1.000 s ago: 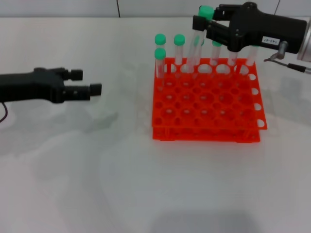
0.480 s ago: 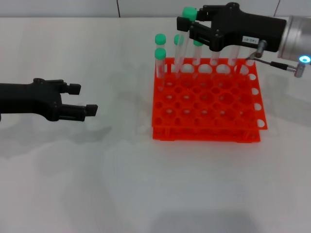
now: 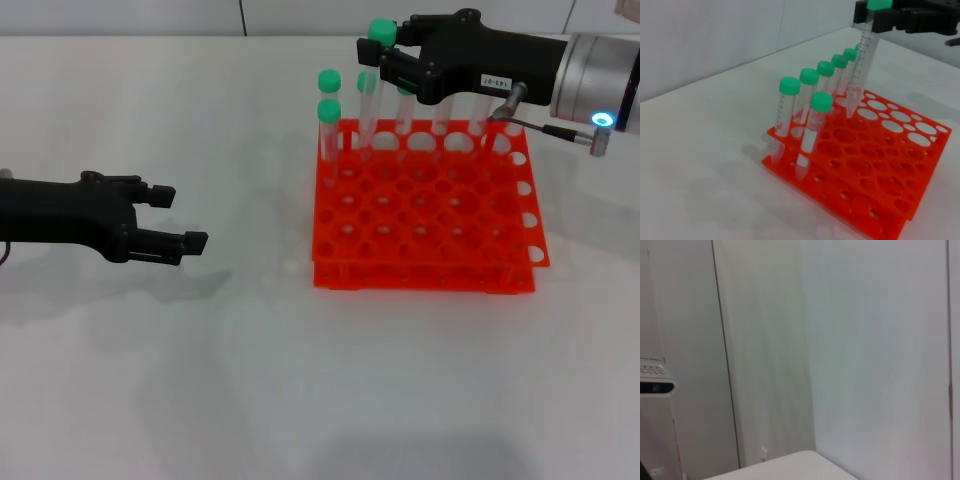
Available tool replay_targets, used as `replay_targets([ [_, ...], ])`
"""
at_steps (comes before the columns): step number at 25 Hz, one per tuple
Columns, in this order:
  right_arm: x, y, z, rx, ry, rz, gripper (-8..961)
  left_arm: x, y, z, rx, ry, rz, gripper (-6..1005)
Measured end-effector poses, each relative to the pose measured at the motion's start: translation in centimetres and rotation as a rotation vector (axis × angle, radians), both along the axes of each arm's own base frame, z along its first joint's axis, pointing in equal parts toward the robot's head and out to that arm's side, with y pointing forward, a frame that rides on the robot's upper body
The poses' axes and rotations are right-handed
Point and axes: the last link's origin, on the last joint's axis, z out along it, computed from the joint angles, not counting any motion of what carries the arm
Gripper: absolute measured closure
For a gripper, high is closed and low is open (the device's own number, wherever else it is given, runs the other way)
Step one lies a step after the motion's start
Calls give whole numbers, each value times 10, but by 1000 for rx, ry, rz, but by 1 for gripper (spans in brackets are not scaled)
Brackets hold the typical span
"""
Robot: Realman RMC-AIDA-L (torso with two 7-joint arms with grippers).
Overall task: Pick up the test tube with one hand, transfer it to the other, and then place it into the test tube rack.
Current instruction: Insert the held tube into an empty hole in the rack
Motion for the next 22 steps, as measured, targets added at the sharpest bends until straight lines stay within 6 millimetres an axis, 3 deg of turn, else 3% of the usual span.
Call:
replay_targets([
  [22,12,5,-12,58,23,-24,696,0,-1,-4,-8,-2,-14,120],
])
